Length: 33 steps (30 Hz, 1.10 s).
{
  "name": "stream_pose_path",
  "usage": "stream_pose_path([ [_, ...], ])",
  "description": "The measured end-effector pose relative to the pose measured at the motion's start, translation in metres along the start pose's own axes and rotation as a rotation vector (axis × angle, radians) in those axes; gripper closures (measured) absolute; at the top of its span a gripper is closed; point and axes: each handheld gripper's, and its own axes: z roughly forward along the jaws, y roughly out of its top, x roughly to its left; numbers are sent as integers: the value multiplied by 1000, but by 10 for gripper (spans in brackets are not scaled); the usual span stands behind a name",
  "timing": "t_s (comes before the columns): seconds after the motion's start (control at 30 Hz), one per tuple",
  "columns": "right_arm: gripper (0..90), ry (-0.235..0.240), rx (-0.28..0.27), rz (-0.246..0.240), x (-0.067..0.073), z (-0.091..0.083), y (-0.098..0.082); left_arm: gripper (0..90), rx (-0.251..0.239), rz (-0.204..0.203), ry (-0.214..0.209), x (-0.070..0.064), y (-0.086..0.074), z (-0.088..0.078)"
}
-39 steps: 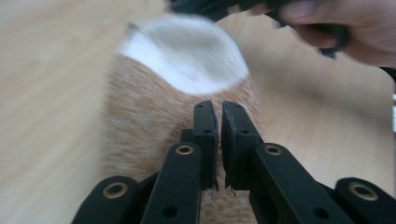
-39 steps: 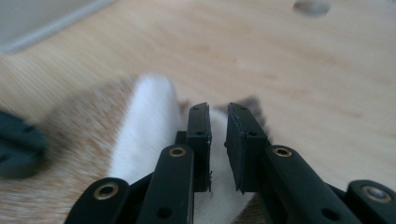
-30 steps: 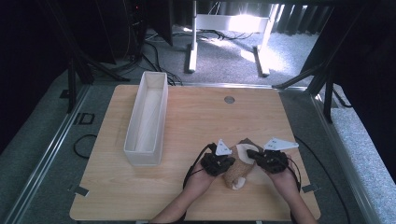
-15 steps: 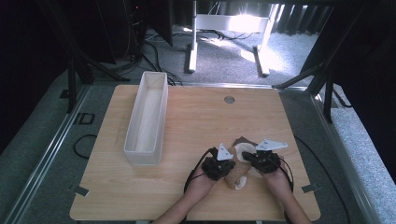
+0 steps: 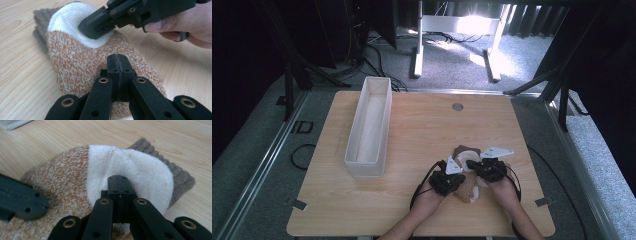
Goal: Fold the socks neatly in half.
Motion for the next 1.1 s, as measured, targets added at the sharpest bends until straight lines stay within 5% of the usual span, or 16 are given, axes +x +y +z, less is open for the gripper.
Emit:
stream_pose_path([
  [0.73,897,39,-18,-8,7,17,11,900,-19,-46,-10,6,-3,-5],
  [1.1,829,47,-52,-11,12,-21,3,879,-75,-110,51,29,1,-35],
])
